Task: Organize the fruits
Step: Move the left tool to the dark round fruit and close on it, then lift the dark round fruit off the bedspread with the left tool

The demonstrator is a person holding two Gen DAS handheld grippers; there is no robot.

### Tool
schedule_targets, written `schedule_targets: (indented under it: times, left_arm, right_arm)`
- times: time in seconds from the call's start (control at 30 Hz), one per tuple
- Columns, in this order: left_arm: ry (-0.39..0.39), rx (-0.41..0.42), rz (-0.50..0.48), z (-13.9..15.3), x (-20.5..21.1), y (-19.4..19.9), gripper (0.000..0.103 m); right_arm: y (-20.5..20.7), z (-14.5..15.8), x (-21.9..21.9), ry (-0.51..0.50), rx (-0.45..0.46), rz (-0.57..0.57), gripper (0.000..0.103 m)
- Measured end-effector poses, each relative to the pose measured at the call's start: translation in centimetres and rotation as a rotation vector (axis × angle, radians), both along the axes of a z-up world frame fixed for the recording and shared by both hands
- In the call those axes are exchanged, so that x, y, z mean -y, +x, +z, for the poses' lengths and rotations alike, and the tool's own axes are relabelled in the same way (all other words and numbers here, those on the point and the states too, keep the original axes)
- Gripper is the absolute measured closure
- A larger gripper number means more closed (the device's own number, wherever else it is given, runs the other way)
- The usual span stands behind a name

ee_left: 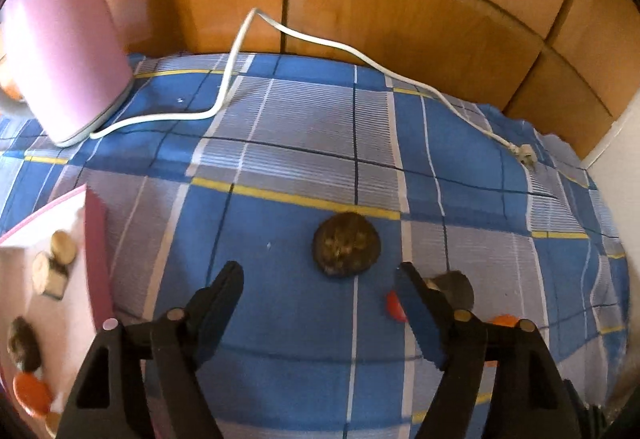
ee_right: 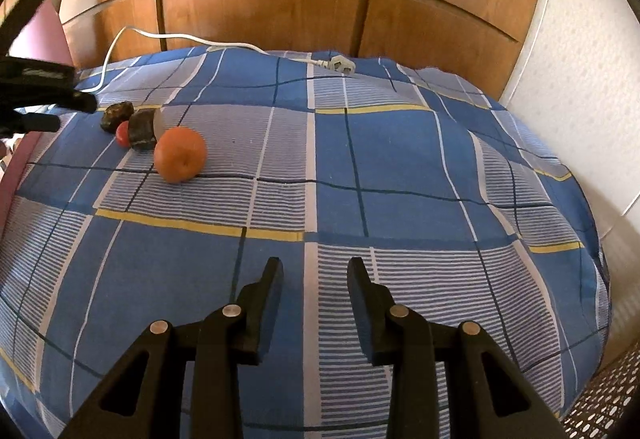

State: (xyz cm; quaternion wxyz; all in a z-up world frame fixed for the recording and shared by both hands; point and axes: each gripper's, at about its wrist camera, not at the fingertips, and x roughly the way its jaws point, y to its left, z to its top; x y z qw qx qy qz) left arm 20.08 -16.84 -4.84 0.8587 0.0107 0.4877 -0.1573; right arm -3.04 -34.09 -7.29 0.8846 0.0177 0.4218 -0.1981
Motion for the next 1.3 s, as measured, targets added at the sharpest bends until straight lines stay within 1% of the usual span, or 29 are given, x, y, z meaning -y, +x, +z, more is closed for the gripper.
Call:
schedule_targets:
  times: [0.1,0.27,0.33,0.4,0.47,0.53,0.57,0.63,0.73,0.87,1.07,1.13,1.17,1.23,1.3]
  left_arm:
    - [0.022,-0.01,-0.002,-0.6,0.9,1.3,0.025]
    - [0.027,-0.041,0.01,-1.9,1.6,3.1,0.028]
    - [-0.002,-0.061,-0.015,-2.2,1.9,3.4,0.038]
    - [-0.029,-0.054,-0.054,-2.1,2.1,2.8,0.058]
    - [-0.015,-0.045,-0.06,-1.9,2.2,2.2,0.059]
    - [-0.054,-0.071,-0.066,-1.9,1.7,1.3,0.059]
    - [-0.062,-0.075,-0.067,-1.9,1.3,0.6,0.059]
    - [-0.069,-0.06,-0.078,-1.4,0.7,-0.8,0.059]
    - [-0.089,-0.051,-0.095,-0.8,-0.2,-3.8,0.059]
    - [-0.09,-0.03,-0.134,-0.4,-1.3,-8.1,0.059]
    - [-0.089,-0.01,-0.214,-1.3,-2.0,-14.2,0.058]
    - [-0.072,0.009,-0.244,-2.0,-1.8,-16.0,0.058]
    - [-0.068,0.017,-0.252,-2.2,-1.8,-16.6,0.058]
    - [-0.065,0.065,-0.259,-2.4,-1.9,-17.6,0.058]
    - [-0.074,0.068,-0.26,-2.7,-2.0,-17.6,0.058]
  right_arm:
    - [0.1,-0.1,0.2,0.007,-0.002,0.001,0.07]
    - [0.2,-0.3,0.3,0.016,-0.008,0.003,0.07]
    - [0.2,-0.3,0.4,0.018,-0.008,0.002,0.07]
    - [0.2,-0.3,0.5,0.02,-0.007,0.002,0.07]
    - [0.2,-0.3,0.5,0.022,-0.007,-0.001,0.07]
    - [0.2,-0.3,0.6,0.024,-0.006,-0.003,0.07]
    - [0.2,-0.3,0.6,0.024,-0.006,-0.004,0.07]
    - [0.2,-0.2,0.5,0.025,-0.004,-0.003,0.07]
    - [0.1,-0.2,0.6,0.036,-0.004,-0.008,0.07]
    - [-0.2,0.1,0.3,0.046,0.006,-0.006,0.07]
    - [-0.8,0.5,-0.1,0.071,0.016,-0.009,0.07]
    - [-1.0,0.5,-0.2,0.086,0.017,-0.01,0.07]
    - [-1.1,0.5,-0.2,0.092,0.018,-0.011,0.07]
    - [-1.4,0.7,-0.3,0.097,0.021,-0.013,0.069]
    - [-1.6,0.9,-0.5,0.098,0.027,-0.009,0.07]
